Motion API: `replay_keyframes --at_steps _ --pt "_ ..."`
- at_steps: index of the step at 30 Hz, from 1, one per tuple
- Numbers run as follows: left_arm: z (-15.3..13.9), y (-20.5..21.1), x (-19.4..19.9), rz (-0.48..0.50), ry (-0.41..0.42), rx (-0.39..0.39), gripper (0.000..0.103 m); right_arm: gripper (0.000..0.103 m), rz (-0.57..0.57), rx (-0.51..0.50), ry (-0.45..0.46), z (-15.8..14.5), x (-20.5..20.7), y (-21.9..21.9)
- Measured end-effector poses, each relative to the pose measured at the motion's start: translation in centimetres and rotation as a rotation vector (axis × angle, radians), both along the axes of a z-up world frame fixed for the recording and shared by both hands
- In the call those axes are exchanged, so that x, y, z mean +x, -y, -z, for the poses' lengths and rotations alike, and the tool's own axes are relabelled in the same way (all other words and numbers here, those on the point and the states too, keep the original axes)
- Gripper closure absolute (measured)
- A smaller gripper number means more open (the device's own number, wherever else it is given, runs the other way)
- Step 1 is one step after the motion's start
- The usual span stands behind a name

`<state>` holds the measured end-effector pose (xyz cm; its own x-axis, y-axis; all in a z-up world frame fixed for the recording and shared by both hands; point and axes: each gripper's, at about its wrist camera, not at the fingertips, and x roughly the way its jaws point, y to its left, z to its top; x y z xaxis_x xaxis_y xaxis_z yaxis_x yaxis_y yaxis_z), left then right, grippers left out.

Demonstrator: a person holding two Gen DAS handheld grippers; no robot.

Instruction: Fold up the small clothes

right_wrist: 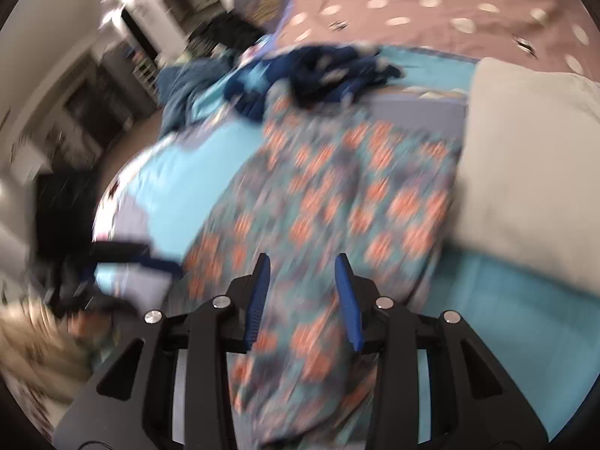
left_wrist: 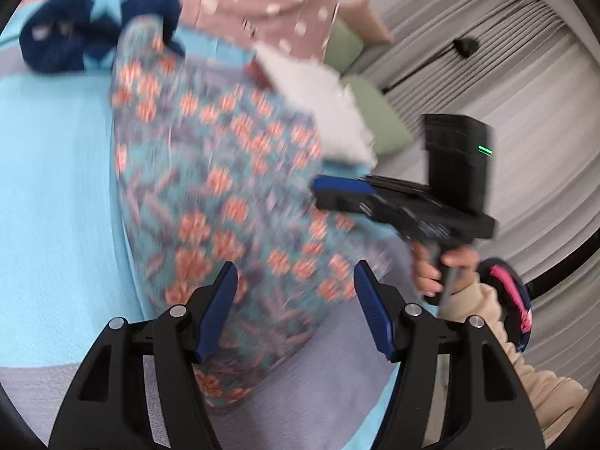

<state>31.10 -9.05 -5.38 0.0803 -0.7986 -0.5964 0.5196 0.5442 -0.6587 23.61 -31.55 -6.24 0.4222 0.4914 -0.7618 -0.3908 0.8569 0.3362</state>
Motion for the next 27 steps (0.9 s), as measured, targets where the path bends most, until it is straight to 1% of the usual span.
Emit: replay_keyframes --at_steps 2,3,4,5,8,10,12,13,14,16,18,21,22,24,25,27 --pt "1.1 0.3 -0.4 0.021 -0.01 0.021 0.038 0.069 -0.038 -0.124 0.011 1.0 -1.9 -1.1" --pt "1.4 0.6 -0.5 0.029 -0.014 0.036 0.038 0.071 -0.057 -0.203 0.018 1.7 -2.9 -1.4" --pt "1.6 0.7 -0.6 0.035 -0.025 0.044 0.038 0.074 -0.065 -0.245 0.025 2.0 -3.4 -1.5" --pt "1.7 0.6 -0.6 0.038 -0.033 0.041 0.038 0.077 -0.069 -0.276 0.036 2.3 -3.9 -1.5" --pt "1.5 0.0 0.4 0.027 -0.058 0.033 0.038 0.077 -0.055 -0.291 0.03 1.8 -4.8 -1.1" --pt "0.7 -1.0 0.7 0.004 -0.044 0.042 0.038 0.075 -0.046 -0.342 0.046 0.9 -5.1 -1.4" --pt "0.0 -2.6 0.5 -0.034 -0.028 0.049 0.037 0.068 -0.032 -0.341 0.082 -0.5 -5.5 -2.0" --pt "-0.1 -3.3 0.5 -0.052 -0.038 0.037 0.036 0.06 -0.036 -0.32 0.11 -1.1 -5.7 -2.5" --pt "-0.1 -3.9 0.4 -0.06 -0.055 0.022 0.036 0.058 -0.048 -0.297 0.131 -1.5 -5.8 -3.2" --pt "0.6 -4.0 -0.1 -0.052 -0.104 0.002 0.036 0.058 -0.077 -0.29 0.165 -1.6 -6.0 -5.0" --pt "1.3 -3.4 -0.4 -0.036 -0.106 0.016 0.036 0.058 -0.109 -0.3 0.187 -1.0 -6.1 -6.7" --pt "1.8 -2.2 -1.0 -0.019 -0.079 0.047 0.036 0.059 -0.133 -0.311 0.14 1.3 -5.3 -8.4" --pt "1.8 -2.1 -1.2 -0.02 -0.074 0.055 0.036 0.059 -0.129 -0.307 0.112 2.5 -5.2 -8.4" --pt "2.1 -2.4 -1.0 -0.025 -0.095 0.041 0.036 0.059 -0.109 -0.297 0.11 3.5 -5.6 -8.0" --pt "2.2 -2.7 -0.9 -0.028 -0.109 0.028 0.036 0.059 -0.093 -0.273 0.121 3.6 -6.1 -7.5" --pt "2.5 -3.1 -0.4 -0.036 -0.146 -0.001 0.036 0.059 -0.082 -0.237 0.112 3.4 -6.9 -7.0"
